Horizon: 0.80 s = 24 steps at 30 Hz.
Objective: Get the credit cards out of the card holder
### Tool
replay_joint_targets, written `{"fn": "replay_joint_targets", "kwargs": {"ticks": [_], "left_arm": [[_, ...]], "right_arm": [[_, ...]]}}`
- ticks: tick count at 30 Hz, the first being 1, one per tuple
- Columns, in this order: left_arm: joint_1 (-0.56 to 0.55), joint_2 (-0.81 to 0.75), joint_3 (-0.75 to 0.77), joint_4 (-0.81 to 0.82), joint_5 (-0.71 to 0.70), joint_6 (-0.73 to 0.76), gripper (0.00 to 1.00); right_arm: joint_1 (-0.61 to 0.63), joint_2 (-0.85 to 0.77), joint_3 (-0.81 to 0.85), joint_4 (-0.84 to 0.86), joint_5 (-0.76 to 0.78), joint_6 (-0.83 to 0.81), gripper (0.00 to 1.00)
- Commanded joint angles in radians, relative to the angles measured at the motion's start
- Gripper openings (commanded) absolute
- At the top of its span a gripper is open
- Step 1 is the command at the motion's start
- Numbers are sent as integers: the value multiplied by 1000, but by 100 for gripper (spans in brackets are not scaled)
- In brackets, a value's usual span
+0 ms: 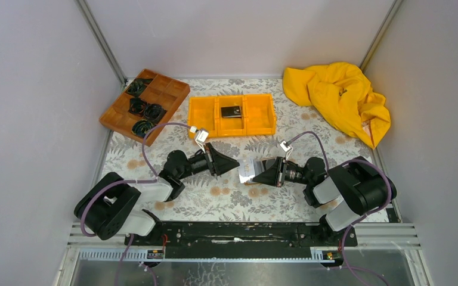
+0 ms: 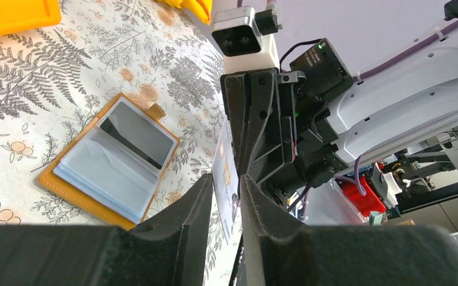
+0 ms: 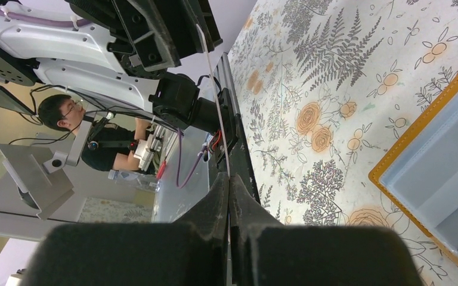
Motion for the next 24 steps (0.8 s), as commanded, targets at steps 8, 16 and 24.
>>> {"fn": "replay_joint_targets", "kwargs": {"ticks": [8,16,24], "left_arm": [[-28,0,-8,14,15,30,28],[-64,26,10,-9,1,49,22],[-80,62,21,0,6,48,17]], "right_arm": [[4,-40,14,108,-13,-6,0],[5,-45,12,108,-12,-6,0],[5,-53,9,107,-9,-6,0]]}}
